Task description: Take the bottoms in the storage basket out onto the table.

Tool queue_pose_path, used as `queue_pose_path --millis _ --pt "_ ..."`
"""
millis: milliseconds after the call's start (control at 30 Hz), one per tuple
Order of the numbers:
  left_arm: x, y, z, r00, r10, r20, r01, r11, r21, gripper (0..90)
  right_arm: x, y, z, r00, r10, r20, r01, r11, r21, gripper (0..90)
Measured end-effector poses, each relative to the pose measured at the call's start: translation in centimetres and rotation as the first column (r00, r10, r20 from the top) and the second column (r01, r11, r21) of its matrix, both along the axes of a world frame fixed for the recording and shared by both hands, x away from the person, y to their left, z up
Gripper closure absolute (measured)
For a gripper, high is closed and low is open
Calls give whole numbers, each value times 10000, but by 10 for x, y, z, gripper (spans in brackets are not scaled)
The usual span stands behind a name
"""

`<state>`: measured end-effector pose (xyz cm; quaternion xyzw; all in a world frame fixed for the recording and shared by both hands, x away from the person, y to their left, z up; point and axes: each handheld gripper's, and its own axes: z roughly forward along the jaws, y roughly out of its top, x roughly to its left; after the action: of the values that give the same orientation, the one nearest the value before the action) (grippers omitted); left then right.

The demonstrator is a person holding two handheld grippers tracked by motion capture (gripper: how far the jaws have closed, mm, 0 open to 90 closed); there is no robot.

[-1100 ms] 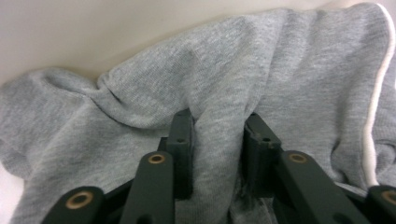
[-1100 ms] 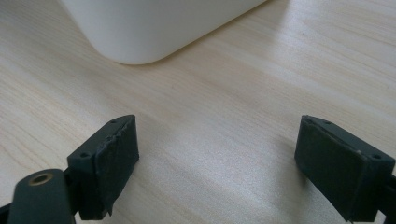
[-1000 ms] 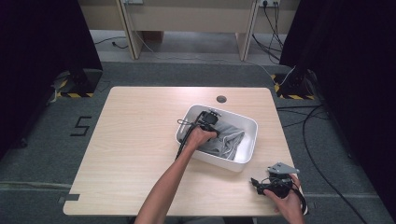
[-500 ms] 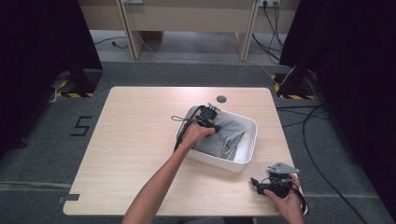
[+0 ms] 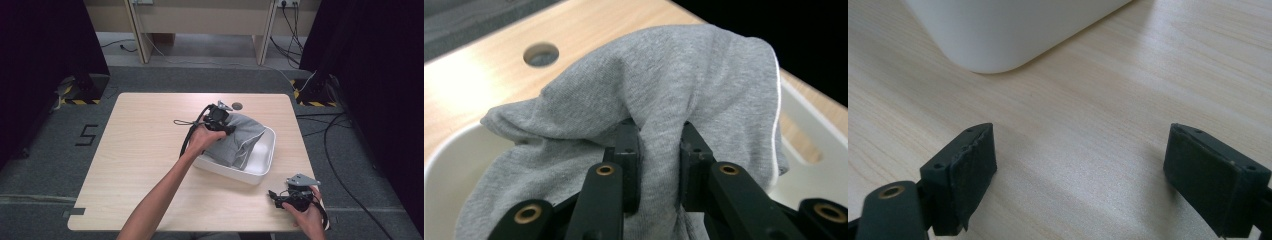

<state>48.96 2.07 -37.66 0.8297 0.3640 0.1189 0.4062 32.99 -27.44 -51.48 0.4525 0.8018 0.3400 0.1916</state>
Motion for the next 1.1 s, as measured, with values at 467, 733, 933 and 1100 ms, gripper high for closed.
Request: queue_pose_path --millis 467,733,933,1100 --pt "-18 3 48 9967 -469 668 492 9983 -328 745 0 0 0 10000 13 36 -13 10000 -13 144" --pt "-23 18 66 9953 -609 755 656 9959 -617 744 1 -1 0 9999 80 99 -80 9999 -81 144" --pt "-29 31 78 9935 -610 963 690 9942 -822 744 1 -1 0 9999 84 90 -83 9999 -86 144" --pt "-31 47 84 9941 -460 979 546 9947 -874 744 1 -1 0 9999 82 92 -81 9999 -89 144"
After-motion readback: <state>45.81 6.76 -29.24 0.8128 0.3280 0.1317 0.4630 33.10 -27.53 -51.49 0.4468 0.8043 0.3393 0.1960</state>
